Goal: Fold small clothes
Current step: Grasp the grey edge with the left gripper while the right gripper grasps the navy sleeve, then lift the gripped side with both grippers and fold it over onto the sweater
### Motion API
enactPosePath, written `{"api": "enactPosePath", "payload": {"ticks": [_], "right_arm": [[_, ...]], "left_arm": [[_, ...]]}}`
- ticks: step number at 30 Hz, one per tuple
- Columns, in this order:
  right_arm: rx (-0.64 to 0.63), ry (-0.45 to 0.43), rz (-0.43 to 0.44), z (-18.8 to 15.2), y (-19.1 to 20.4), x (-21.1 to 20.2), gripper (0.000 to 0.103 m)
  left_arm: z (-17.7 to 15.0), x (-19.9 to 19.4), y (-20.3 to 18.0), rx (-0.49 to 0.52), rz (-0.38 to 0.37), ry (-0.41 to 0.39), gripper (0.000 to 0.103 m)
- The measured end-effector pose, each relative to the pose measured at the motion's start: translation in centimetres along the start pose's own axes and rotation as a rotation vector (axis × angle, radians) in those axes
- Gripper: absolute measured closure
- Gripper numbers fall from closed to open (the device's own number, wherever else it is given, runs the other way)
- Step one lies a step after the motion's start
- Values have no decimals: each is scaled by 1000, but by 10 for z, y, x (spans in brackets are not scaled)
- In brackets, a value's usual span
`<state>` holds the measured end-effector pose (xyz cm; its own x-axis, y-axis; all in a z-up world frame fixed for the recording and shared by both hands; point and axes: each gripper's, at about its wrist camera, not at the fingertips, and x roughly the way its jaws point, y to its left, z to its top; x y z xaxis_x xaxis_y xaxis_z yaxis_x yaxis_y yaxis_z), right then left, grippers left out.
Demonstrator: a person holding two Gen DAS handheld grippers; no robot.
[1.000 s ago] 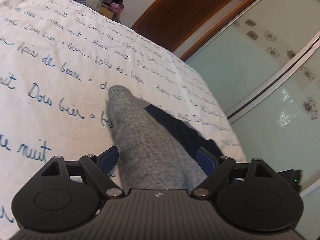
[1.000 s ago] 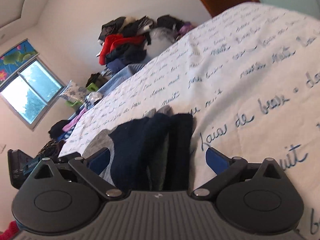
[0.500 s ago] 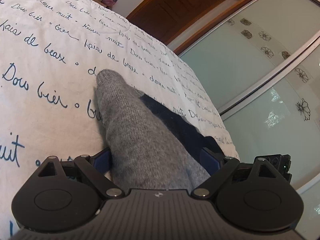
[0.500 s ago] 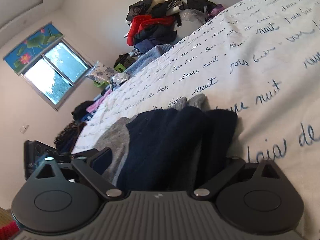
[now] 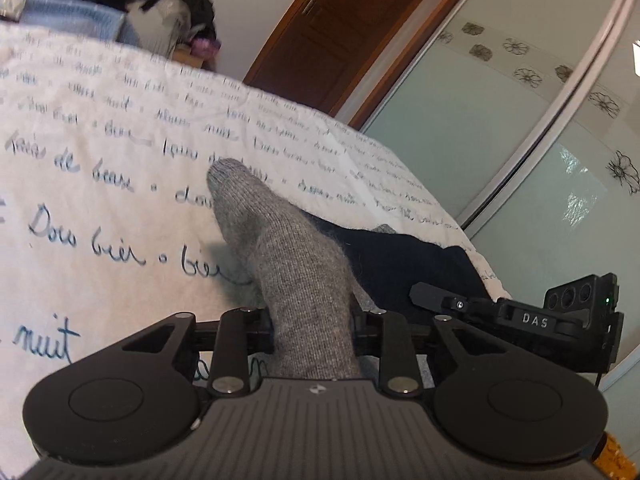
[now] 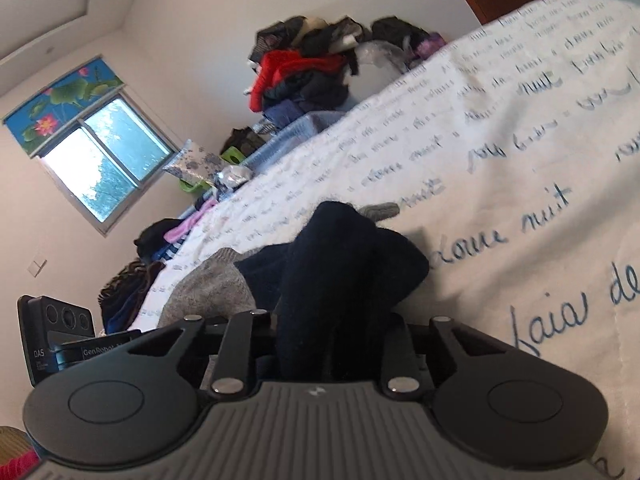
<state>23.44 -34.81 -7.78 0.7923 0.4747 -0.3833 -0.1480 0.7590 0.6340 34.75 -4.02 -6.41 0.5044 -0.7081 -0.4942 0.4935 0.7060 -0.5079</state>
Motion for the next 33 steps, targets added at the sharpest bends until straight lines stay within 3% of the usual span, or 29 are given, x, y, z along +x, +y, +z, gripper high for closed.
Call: {"api": "enactPosePath", "payload": {"ticks": [7, 10, 14, 18, 20, 22, 23, 25, 30, 33], "right_arm": [[-39, -56, 93, 10, 32, -6, 80], [-45, -59, 103, 16, 40, 2, 80], [-11, -62, 28, 24, 27, 24, 79], [-13, -5, -106, 25, 9, 46, 77], [-6, 8, -141, 21, 3, 46, 68], [-9, 4, -186, 20, 3, 37, 27], [-23, -10, -205, 19, 3, 29, 20], [-54, -11, -199, 14, 5, 10, 18], [44, 124, -64, -12, -4, -34, 18], [85, 187, 8, -35, -6, -53, 18]], "left_arm": [[12, -41, -1, -14, 2, -67, 77], [27, -45, 3, 3, 38, -72, 77], [43, -21, 16, -18, 84, -14, 77], [43, 7, 26, -11, 146, 36, 74], [39, 9, 31, -38, 151, 33, 68], [34, 4, 35, -53, 154, 33, 58], [32, -1, 36, -60, 164, 42, 52], [25, -15, 38, -68, 162, 48, 47], [-6, -60, 31, -85, 96, 57, 35], [-31, -72, 28, -143, 3, 120, 32]]}}
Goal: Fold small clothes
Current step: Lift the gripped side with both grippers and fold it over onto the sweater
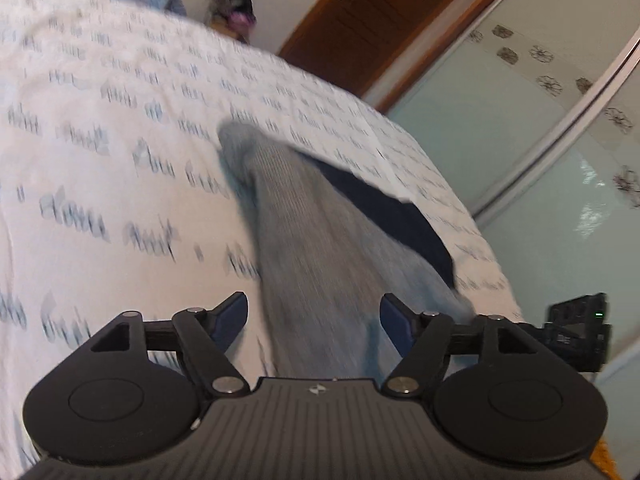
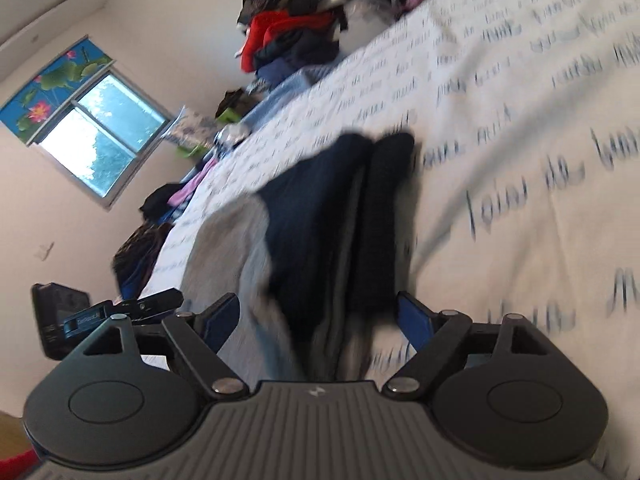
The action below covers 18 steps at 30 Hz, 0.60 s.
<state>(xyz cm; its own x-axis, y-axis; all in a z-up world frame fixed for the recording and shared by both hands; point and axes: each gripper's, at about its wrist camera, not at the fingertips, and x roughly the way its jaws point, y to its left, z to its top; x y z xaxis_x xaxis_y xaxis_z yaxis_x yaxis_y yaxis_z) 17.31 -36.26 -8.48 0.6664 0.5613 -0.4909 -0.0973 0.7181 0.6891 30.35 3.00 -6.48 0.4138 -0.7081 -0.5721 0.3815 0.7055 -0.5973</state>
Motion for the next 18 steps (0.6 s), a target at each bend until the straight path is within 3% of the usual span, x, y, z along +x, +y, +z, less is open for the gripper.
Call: {"api": "enactPosePath", "payload": {"ticks": [4, 5, 6, 7, 8, 9, 10, 13, 18], "right_arm": [[-27, 56, 54, -28, 12, -7, 19], [-43, 62, 52, -32, 16, -5, 21], [-56, 67, 40, -34, 19, -3, 30], [-54, 69, 28, -35, 20, 0, 44], [-33, 70, 25, -35, 19, 1, 55], [1, 82, 21, -33, 15, 4, 80], [31, 89, 6, -33, 10, 6, 85], [55, 68, 11, -37, 11, 4, 87], [68, 44, 100, -44, 33, -4, 88]], "left_arm": [[-28, 2, -1, -56, -96, 74, 33], [-32, 6, -1, -58, -101, 85, 40], [-34, 10, 0, -53, -107, 102, 47], [-35, 12, 0, -47, -98, 118, 69], [-36, 13, 0, -44, -85, 140, 80], [-34, 15, 3, -54, -85, 154, 82], [-33, 12, 5, -66, -97, 155, 86], [-26, -1, 6, -52, -96, 149, 88], [-14, -31, 5, -67, -77, 117, 89]]}}
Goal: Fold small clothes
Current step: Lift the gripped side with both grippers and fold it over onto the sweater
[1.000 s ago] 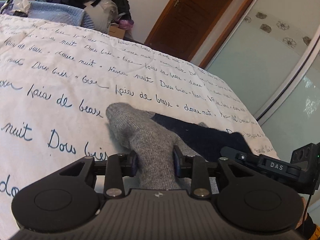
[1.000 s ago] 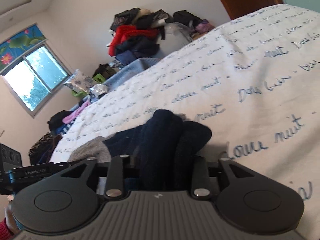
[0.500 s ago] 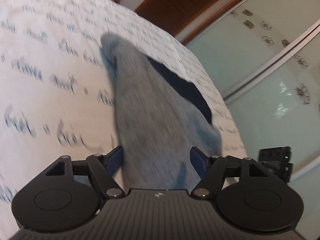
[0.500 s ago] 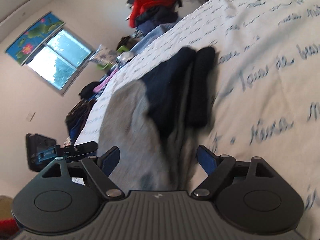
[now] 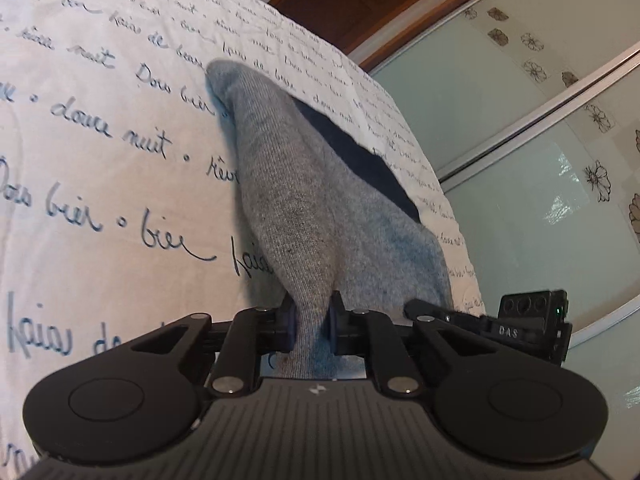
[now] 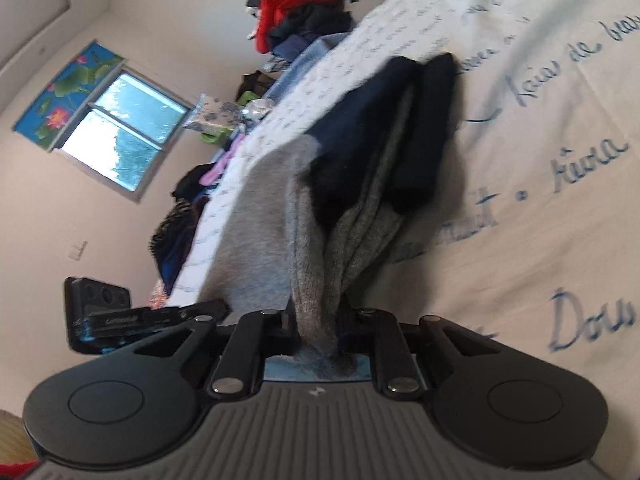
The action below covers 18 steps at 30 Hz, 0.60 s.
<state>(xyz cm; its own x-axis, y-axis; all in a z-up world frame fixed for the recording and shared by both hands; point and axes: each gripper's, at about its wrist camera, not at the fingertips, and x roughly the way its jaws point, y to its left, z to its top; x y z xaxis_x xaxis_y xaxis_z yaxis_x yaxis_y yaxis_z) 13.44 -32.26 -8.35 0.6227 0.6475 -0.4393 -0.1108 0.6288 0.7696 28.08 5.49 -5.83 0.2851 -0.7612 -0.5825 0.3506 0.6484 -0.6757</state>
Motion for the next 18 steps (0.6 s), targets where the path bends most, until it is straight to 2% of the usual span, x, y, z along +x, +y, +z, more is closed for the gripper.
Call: {"api": "enactPosePath", "payload": {"ticks": [3, 6, 8, 10, 12, 13, 14, 16, 18], "right_arm": [[-13, 33, -8, -6, 9, 3, 86], [-36, 79, -122, -11, 6, 9, 81], [-41, 97, -123, -12, 6, 2, 79], [-127, 106, -160, -10, 20, -11, 72], [-235, 40, -237, -8, 39, -30, 72], [-256, -2, -255, -4, 46, -36, 72], [-264, -46, -247, 1, 51, -41, 72], [-258, -115, -184, 14, 57, -42, 72], [-240, -135, -110, 28, 57, -32, 72]], "left_arm": [[-5, 0, 6, -3, 48, 33, 89], [-11, 8, 20, -42, 94, 85, 86], [-7, 2, 19, -48, 99, 71, 81], [1, -11, 9, 16, 142, 42, 80], [12, -21, -9, 104, 188, -9, 69], [19, -23, -20, 149, 199, -35, 54], [26, -22, -29, 177, 204, -61, 40], [39, -14, -49, 220, 198, -111, 25], [52, 4, -62, 234, 176, -139, 20]]}}
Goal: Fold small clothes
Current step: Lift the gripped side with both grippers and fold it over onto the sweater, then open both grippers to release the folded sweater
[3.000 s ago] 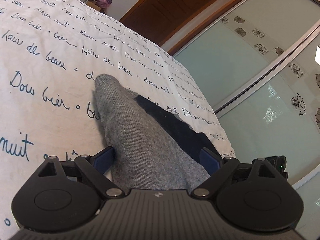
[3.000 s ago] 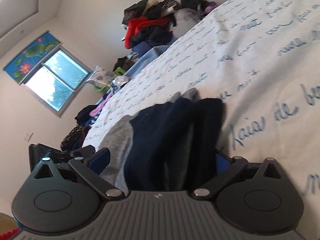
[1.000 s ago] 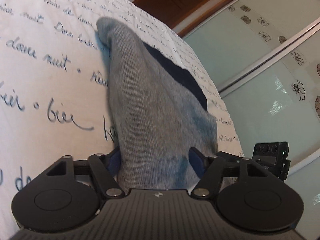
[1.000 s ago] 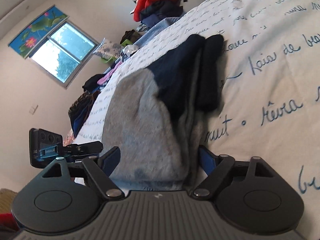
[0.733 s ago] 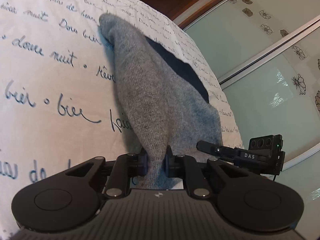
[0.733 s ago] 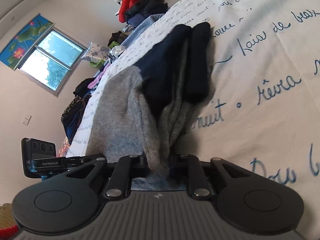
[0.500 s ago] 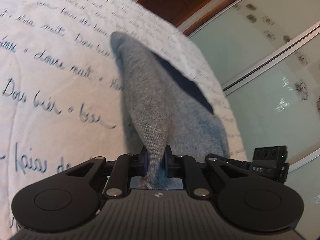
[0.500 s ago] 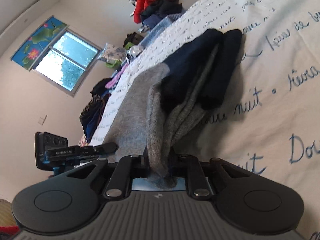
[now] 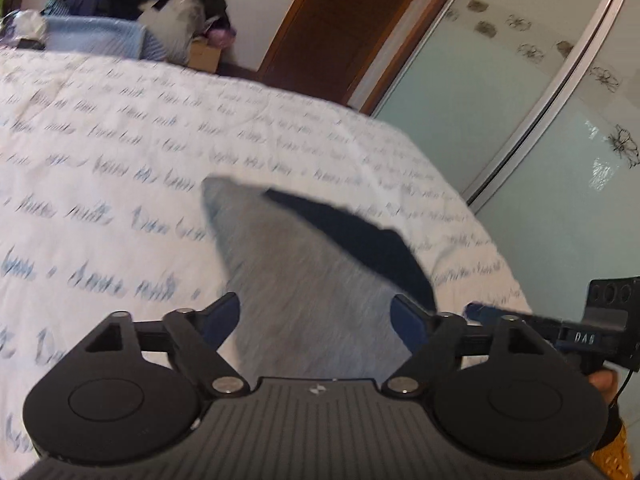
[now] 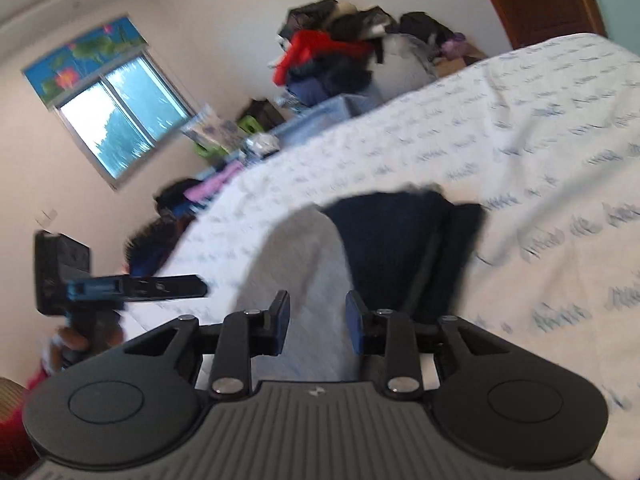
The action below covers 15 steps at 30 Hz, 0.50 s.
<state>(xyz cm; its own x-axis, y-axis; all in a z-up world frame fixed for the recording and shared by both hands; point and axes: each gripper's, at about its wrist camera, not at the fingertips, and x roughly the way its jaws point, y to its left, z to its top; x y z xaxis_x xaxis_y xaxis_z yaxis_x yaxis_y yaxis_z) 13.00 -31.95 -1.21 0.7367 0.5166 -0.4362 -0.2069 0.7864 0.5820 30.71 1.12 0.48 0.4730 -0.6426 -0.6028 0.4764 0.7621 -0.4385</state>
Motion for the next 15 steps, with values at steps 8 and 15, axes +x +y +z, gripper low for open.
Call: {"api": "enactPosePath", "payload": {"ticks": [8, 15], "right_arm": [[-118, 62, -330, -4, -2, 58, 75], [-245, 24, -303, -17, 37, 57, 73]], "left_arm": [[-8, 83, 0, 99, 219, 98, 18], [-22, 62, -11, 124, 280, 66, 17]]}}
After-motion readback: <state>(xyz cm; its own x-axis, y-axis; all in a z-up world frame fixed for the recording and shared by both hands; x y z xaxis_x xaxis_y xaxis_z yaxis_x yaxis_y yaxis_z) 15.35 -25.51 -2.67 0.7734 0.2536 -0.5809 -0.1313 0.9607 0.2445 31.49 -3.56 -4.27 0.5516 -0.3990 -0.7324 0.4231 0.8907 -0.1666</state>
